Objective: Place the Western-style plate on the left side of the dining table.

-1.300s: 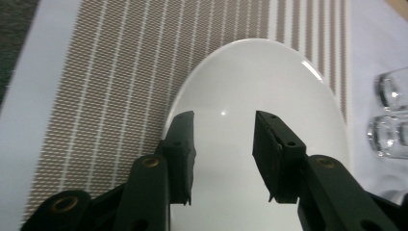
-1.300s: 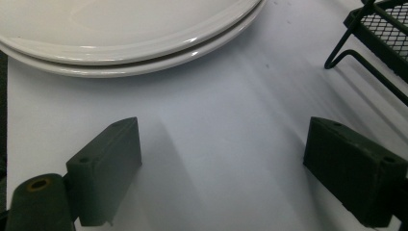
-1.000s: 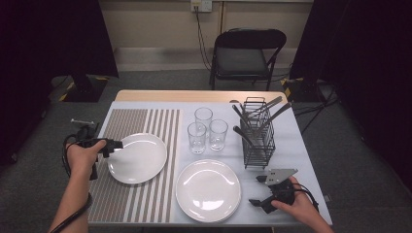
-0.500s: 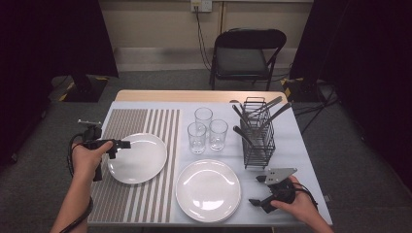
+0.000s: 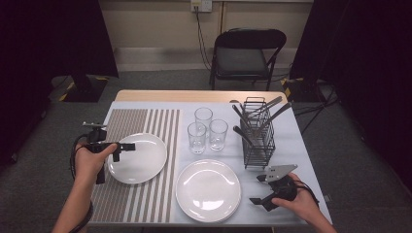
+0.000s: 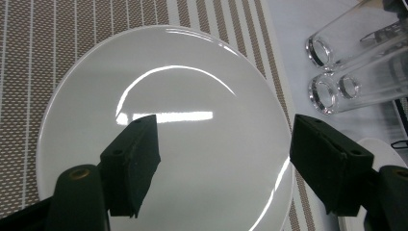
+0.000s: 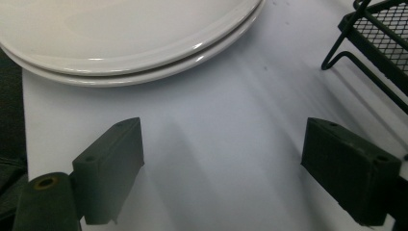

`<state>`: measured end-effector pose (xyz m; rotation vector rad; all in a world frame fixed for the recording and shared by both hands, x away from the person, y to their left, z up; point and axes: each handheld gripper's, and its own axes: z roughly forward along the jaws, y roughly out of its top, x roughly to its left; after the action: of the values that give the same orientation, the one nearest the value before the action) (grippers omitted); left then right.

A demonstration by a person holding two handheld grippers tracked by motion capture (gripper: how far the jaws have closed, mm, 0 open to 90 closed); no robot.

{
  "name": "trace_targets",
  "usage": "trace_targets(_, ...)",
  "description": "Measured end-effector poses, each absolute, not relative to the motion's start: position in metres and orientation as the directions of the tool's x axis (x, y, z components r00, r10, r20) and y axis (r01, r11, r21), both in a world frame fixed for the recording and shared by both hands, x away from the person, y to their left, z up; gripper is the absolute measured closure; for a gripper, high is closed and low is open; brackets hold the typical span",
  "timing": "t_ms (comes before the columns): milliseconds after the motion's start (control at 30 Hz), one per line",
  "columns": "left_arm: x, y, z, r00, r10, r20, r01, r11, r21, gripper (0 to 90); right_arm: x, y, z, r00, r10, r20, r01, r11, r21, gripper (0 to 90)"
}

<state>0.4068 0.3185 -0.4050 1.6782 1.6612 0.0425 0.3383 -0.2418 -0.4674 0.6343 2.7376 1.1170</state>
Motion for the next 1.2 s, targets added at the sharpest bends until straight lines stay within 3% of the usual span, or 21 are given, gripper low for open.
trace_targets(433, 0.405, 0.301, -0.402, 0.23, 0.858, -0.458, 0.844, 0.058, 0.533, 22.8, 0.336, -0.252, -0.459, -0.916, 0.399, 0.046, 0.321, 0.659, 0.68, 14.1)
trace_targets(1200, 0.4, 0.278, -0.404, 0.329, 0.844, -0.423, 0.82, -0.033, 0.571, 19.6, 0.343, -0.269, -0.434, -0.891, 0.45, 0.062, 0.36, 0.615, 0.702, 14.2)
